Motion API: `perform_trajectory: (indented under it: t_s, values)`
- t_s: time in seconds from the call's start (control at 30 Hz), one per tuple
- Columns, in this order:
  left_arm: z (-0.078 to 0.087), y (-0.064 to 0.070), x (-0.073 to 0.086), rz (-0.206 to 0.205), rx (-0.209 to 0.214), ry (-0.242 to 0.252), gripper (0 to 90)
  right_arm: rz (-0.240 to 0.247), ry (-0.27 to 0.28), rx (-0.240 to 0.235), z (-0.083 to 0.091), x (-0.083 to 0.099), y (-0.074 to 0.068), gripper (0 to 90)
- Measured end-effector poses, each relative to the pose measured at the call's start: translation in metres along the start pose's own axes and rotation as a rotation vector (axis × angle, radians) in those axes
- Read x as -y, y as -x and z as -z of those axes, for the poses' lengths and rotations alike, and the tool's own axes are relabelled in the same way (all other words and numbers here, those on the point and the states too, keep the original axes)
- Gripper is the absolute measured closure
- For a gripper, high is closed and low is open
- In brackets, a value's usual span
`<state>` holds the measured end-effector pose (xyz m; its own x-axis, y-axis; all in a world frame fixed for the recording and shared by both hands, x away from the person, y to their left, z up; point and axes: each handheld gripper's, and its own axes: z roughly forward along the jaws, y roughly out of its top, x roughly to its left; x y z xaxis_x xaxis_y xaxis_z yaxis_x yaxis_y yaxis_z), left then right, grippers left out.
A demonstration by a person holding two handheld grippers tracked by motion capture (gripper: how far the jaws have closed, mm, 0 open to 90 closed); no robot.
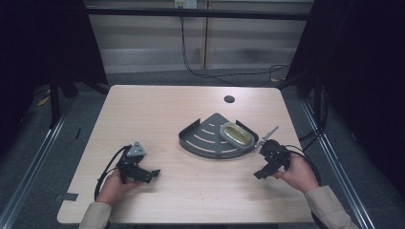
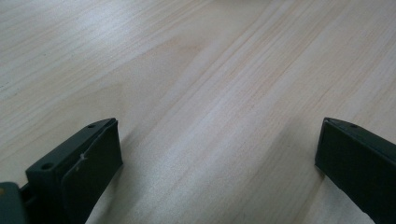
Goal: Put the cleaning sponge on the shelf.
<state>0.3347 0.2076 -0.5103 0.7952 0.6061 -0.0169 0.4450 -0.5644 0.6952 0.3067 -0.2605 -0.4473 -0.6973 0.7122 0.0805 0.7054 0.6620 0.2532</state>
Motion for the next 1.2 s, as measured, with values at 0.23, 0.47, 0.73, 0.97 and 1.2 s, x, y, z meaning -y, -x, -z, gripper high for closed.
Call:
perform_trajectory:
  t_s: [0.23, 0.47, 0.73, 0.97, 1.2]
  values:
    - [0.0, 0.0, 0.0, -0.001, 0.0, -0.001, 0.0, 0.009, 0.014, 0.017, -0.003, 0.008, 0.0, 17.4]
    - [0.0, 0.0, 0.0, -0.001, 0.0, 0.0, 0.0, 0.004, -0.004, 0.025, -0.014, 0.021, 0.001, 17.1]
    - [0.0, 0.0, 0.0, -0.001, 0.0, 0.0, 0.0, -0.012, 0.006, 0.028, -0.017, 0.031, 0.004, 16.3]
    - [0.0, 0.0, 0.0, 0.0, 0.0, 0.0, 0.0, -0.008, -0.004, 0.056, -0.021, 0.04, 0.006, 15.7]
    - [0.0, 0.0, 0.0, 0.0, 0.0, 0.0, 0.0, -0.013, 0.019, 0.059, -0.02, 0.044, 0.006, 14.8]
